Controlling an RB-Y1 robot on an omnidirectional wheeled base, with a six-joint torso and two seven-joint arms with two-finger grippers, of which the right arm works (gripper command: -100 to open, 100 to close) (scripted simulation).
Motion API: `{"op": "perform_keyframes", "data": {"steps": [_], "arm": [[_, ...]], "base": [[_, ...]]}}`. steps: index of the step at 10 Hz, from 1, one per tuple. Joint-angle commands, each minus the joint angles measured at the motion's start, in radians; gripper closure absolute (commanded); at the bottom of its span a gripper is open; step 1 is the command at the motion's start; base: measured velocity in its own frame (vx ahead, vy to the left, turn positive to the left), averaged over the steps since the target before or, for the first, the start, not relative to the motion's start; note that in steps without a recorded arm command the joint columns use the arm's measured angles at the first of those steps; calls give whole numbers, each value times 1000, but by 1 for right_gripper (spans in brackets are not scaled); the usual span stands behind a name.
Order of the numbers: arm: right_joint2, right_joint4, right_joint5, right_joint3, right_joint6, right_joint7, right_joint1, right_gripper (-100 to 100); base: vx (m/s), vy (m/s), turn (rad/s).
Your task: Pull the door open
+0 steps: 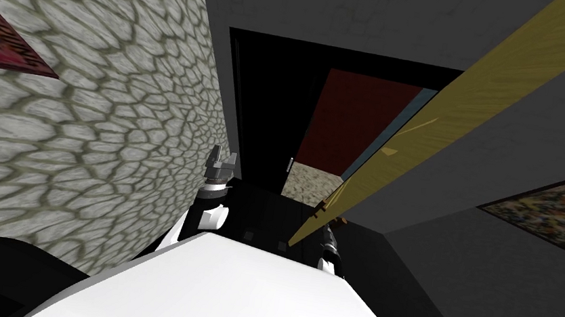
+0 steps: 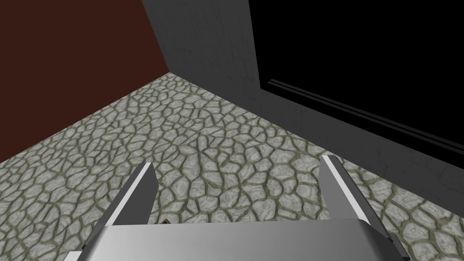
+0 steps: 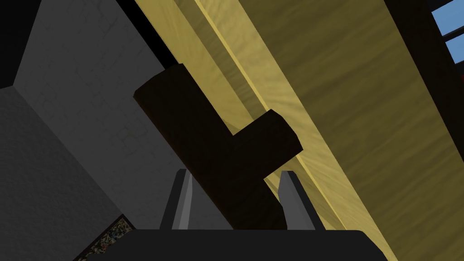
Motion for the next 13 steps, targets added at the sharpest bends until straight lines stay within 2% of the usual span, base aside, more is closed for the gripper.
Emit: {"op": "perform_keyframes", "data": {"steps": [1,2,4,5,13], "arm": [[1,21,-2,11,-10,-30,-42,100],[1,21,-2,11,-10,-30,-34,100],[1,21,-2,11,-10,-30,-42,100],[1,31,-2,11,-10,-30,-42,100],[2,21,-5,14,-12,-48,-44,100]], "base": [[-11,-26,60],[0,0,0],[-2,-3,-17],[-1,7,11],[-8,-9,10]]}}
